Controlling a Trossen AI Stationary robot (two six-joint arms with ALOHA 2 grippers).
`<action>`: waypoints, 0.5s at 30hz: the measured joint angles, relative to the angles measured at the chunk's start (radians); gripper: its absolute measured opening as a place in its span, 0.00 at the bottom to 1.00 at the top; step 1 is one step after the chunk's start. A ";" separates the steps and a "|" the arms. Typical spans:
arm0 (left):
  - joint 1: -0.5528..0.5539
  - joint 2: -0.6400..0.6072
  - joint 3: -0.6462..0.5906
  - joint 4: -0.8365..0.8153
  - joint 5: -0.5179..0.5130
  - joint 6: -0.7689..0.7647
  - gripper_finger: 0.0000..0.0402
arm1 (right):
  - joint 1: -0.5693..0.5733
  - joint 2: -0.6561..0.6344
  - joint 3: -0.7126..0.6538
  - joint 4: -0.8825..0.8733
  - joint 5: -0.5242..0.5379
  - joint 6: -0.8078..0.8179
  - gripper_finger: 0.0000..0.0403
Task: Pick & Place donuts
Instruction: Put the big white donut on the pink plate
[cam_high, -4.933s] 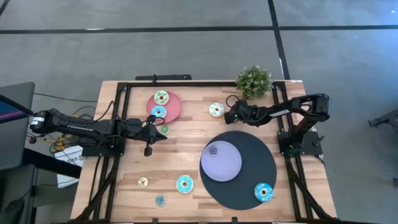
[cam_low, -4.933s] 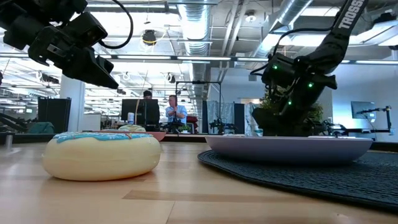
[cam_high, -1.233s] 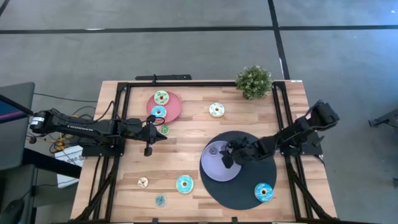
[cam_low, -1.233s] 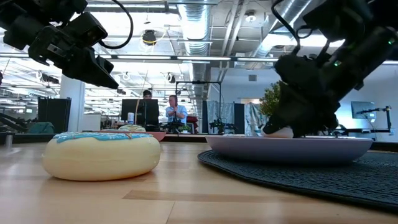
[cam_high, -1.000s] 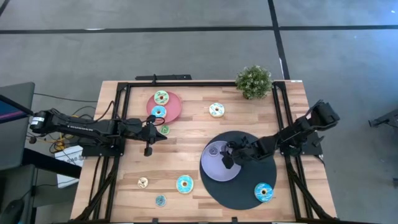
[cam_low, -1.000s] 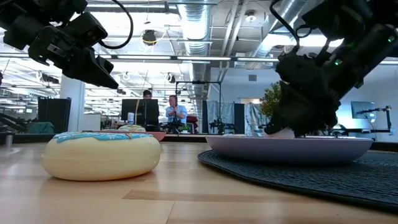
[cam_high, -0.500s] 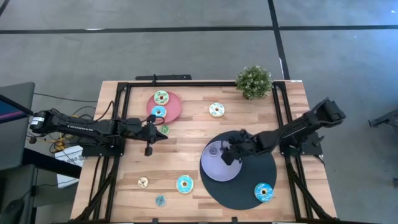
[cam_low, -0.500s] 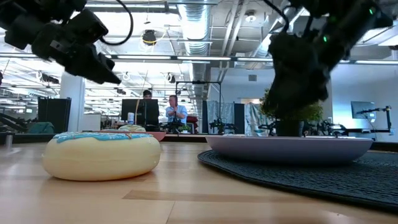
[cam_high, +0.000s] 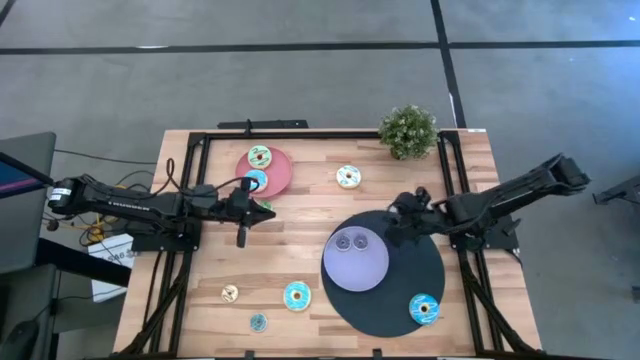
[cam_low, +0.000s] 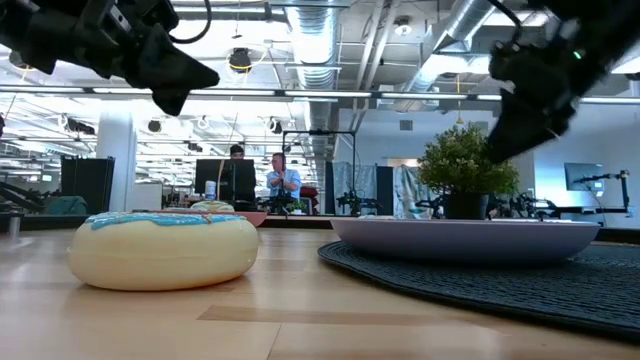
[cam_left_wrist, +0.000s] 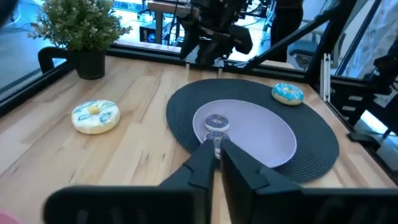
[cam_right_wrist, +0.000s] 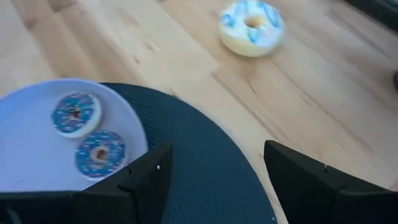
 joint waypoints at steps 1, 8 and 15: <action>0.000 0.000 0.000 0.000 -0.001 -0.007 0.08 | 0.000 -0.026 -0.040 0.028 0.003 0.014 0.61; 0.002 0.017 0.012 0.050 -0.100 -0.028 0.35 | -0.015 -0.184 -0.261 0.147 0.014 0.112 0.61; 0.014 0.214 0.182 0.048 -0.138 -0.040 0.64 | -0.074 -0.267 -0.341 0.216 0.016 0.089 0.61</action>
